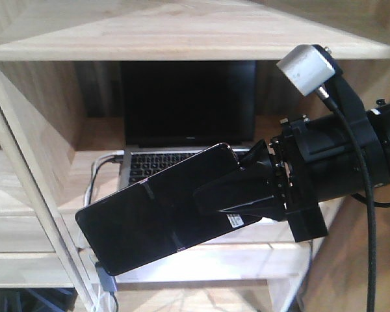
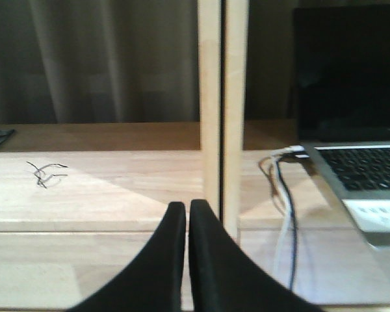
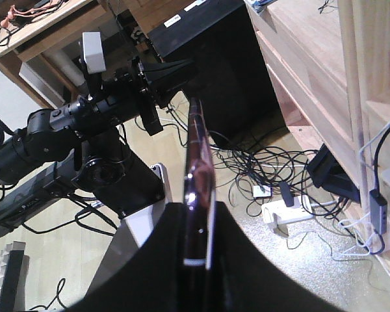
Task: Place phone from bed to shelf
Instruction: 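Bring the held phone toward the laptop on the wooden shelf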
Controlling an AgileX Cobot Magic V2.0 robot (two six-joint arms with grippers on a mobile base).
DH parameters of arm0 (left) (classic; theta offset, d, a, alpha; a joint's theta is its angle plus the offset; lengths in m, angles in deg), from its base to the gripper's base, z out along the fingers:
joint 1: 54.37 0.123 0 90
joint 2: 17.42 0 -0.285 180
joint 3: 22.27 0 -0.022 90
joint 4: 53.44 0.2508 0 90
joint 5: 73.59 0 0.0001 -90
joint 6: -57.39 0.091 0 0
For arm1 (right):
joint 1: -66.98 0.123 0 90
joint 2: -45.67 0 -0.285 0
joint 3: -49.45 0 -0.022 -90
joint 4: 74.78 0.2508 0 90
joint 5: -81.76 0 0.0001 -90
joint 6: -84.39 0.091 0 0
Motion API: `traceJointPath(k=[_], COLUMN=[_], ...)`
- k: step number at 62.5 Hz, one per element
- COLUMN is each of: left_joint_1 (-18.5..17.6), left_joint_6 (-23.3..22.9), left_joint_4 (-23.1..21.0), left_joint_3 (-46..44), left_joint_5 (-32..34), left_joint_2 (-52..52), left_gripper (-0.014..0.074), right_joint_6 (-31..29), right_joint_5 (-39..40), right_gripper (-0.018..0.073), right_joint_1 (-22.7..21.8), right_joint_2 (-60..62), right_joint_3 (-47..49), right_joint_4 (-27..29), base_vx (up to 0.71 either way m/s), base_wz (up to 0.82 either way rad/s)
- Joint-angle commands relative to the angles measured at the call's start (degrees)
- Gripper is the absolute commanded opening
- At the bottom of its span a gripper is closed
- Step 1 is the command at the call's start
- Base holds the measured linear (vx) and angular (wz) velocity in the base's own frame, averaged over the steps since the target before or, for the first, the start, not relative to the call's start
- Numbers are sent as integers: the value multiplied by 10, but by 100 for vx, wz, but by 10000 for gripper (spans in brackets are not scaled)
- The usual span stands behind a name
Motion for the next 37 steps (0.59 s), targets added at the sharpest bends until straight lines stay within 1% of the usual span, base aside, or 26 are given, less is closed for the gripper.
traceJointPath(k=[1,37], left_joint_1=[-1,-1], left_joint_6=[0,0], left_joint_4=[-5,-5], left_joint_3=[4,4], left_joint_5=[42,42], left_joint_2=[4,4], left_gripper=[1,1], right_joint_6=[-4,-4], right_joint_5=[-36,-36], right_gripper=[-2,-2], right_joint_1=[1,1], right_joint_2=[15,15], right_joint_3=[14,14], right_joint_4=[52,52], base_vx=[13,11], base_wz=[11,5])
